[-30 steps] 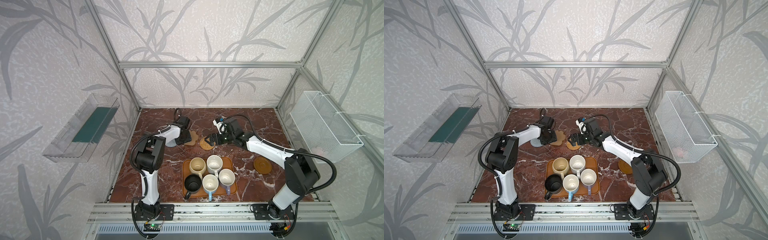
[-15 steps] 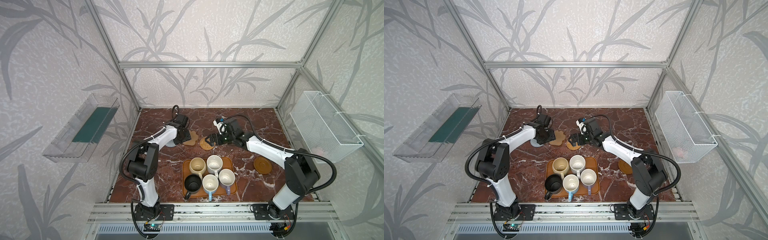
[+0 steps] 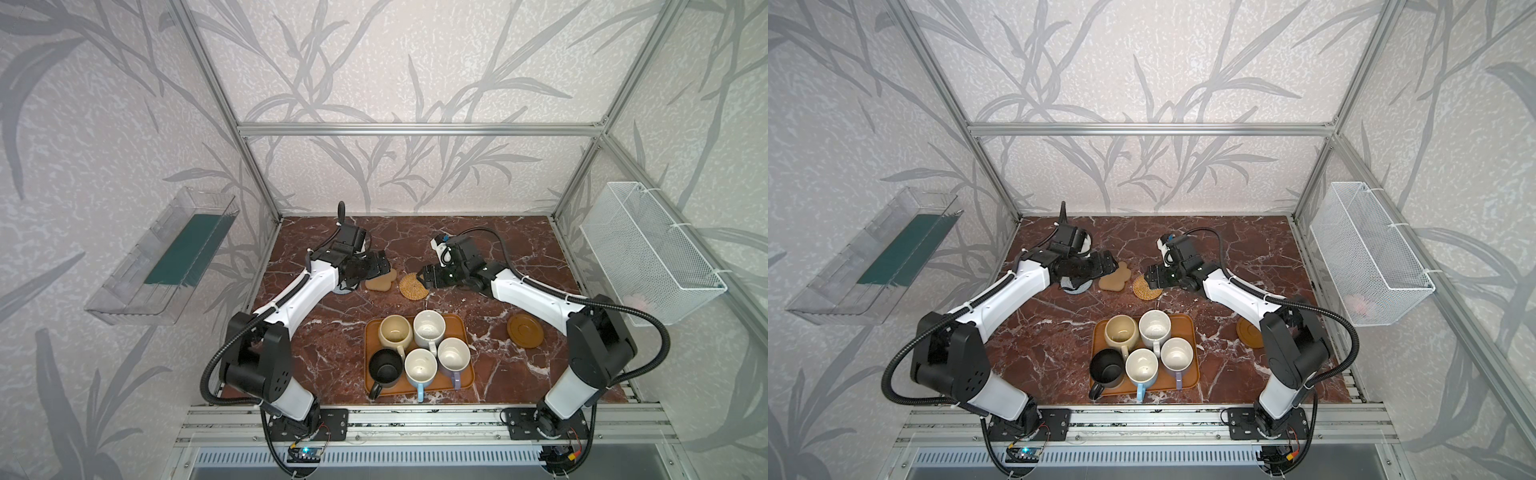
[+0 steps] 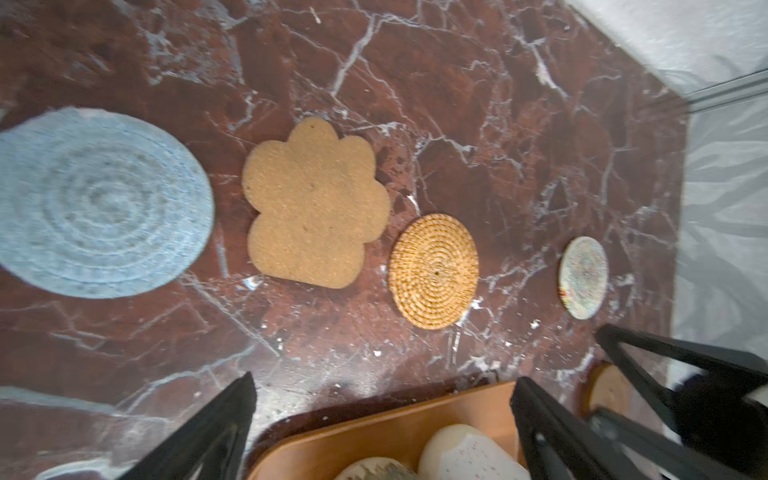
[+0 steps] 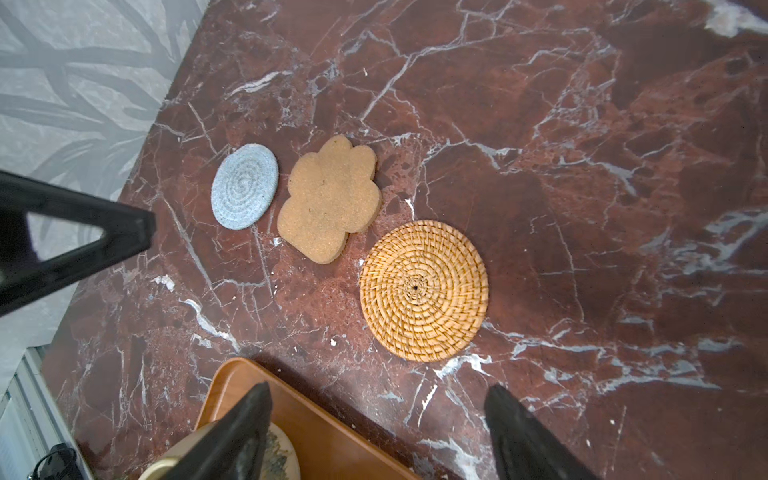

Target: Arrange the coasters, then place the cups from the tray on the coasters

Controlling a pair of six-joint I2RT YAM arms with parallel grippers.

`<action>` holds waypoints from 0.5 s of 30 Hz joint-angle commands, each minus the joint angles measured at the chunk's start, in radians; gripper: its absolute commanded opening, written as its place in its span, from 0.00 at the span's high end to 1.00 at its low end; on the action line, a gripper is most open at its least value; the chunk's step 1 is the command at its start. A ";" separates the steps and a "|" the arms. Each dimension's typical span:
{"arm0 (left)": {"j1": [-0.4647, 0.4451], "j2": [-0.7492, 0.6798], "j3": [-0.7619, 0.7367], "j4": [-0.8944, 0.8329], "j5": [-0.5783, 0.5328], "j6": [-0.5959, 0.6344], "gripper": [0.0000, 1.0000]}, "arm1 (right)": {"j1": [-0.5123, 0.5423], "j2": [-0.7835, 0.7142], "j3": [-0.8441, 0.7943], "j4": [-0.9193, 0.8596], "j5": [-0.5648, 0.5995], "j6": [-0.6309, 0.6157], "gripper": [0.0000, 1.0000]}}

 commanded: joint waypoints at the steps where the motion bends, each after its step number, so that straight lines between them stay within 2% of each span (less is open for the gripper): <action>1: -0.005 -0.057 -0.048 0.074 0.161 -0.079 0.03 | -0.003 0.048 0.055 -0.082 0.030 -0.032 0.28; 3: -0.020 -0.069 -0.072 0.094 0.169 -0.089 0.04 | -0.002 0.063 0.056 -0.084 0.035 -0.034 0.30; 7: -0.029 -0.051 -0.043 0.044 0.121 -0.018 0.04 | -0.004 0.121 0.109 -0.133 0.029 -0.049 0.30; 11: -0.033 -0.036 -0.013 0.007 0.096 0.029 0.02 | -0.003 0.190 0.176 -0.191 0.004 -0.074 0.40; 15: -0.033 -0.080 -0.090 0.121 0.049 -0.021 0.01 | -0.003 0.267 0.259 -0.266 -0.012 -0.120 0.38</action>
